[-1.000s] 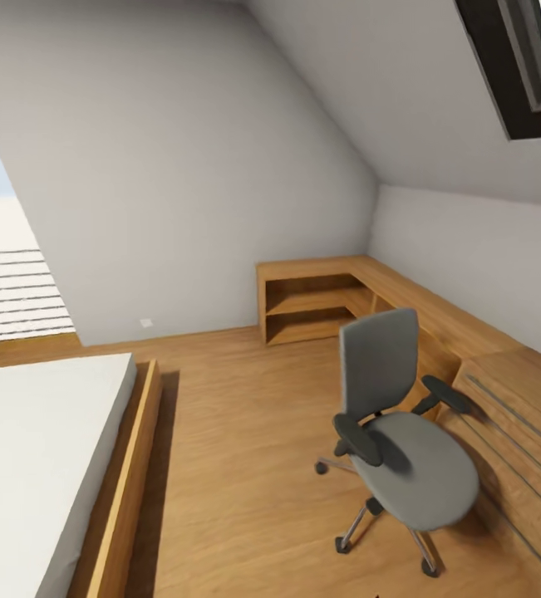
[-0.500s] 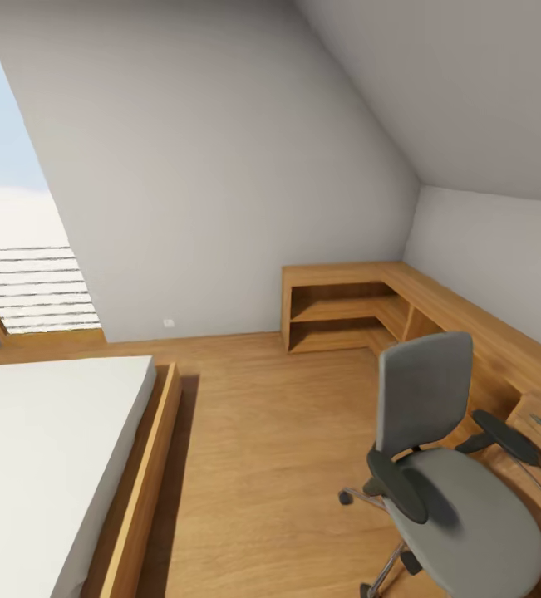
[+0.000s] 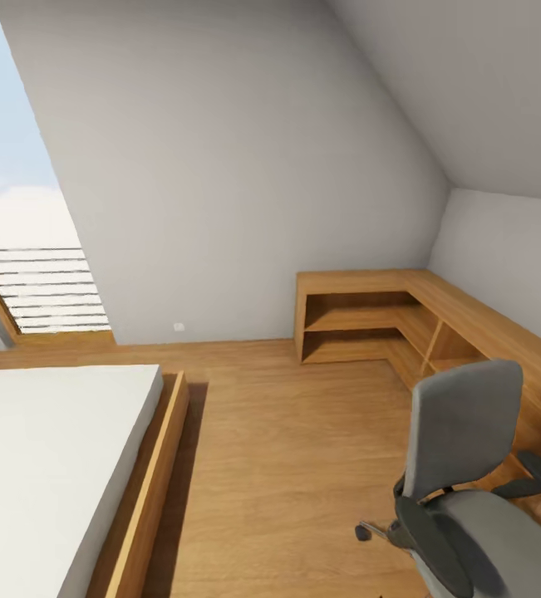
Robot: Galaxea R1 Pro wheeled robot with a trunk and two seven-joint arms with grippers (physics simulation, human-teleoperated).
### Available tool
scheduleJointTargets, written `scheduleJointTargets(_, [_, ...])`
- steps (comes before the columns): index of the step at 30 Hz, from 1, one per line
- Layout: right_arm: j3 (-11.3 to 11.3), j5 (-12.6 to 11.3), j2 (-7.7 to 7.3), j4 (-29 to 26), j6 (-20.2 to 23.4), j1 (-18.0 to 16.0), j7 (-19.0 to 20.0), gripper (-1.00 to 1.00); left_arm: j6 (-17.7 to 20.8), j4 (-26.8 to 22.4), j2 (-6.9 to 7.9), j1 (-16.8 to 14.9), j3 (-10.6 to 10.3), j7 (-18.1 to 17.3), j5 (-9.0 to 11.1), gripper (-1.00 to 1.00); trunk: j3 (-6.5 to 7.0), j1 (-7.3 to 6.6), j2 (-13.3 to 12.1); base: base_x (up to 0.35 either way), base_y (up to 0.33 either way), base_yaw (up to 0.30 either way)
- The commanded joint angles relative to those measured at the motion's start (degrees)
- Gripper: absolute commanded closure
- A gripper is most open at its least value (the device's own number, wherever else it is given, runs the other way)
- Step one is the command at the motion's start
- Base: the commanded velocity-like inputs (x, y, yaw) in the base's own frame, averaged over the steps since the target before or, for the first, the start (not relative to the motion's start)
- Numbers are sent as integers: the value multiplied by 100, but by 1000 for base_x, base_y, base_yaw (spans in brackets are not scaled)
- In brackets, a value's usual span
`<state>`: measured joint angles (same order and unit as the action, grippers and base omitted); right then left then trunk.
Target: In the bedroom, organize the workspace by keeping the computer under the desk, ensuring the monitor is on the desk, placing the keyboard on the desk next to the monitor, placing the mouse on the desk next to the keyboard, moving the folder from the swivel chair onto the desk next to the mouse, stacking the notebook on top of the folder with the pen on top of the notebook, and positioning the swivel chair next to the desk.
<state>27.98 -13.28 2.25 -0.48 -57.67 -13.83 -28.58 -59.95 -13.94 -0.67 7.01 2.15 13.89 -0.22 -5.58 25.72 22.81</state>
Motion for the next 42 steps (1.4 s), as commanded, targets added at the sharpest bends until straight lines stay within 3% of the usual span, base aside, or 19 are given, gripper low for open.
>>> scheduleJointTargets(1, [52, -43, -1, 4, -16, -5, -16, -100, -5, -12, -3, 2, 18, -7, -4, -100, -11, 7, 11, 312, 97, 257])
scheduleJointTargets(24, [58, -43, -5, 4, -16, -5, 1, -100, -5, -12, -10, 2, 14, -9, -4, -100, -11, 7, 11, 290, 195, 36])
scheduleJointTargets(42, [58, -37, -5, 4, -25, -5, 6, -100, -5, -12, -12, 2, 14, -9, -4, -100, -11, 7, 11, 335, 9, 0])
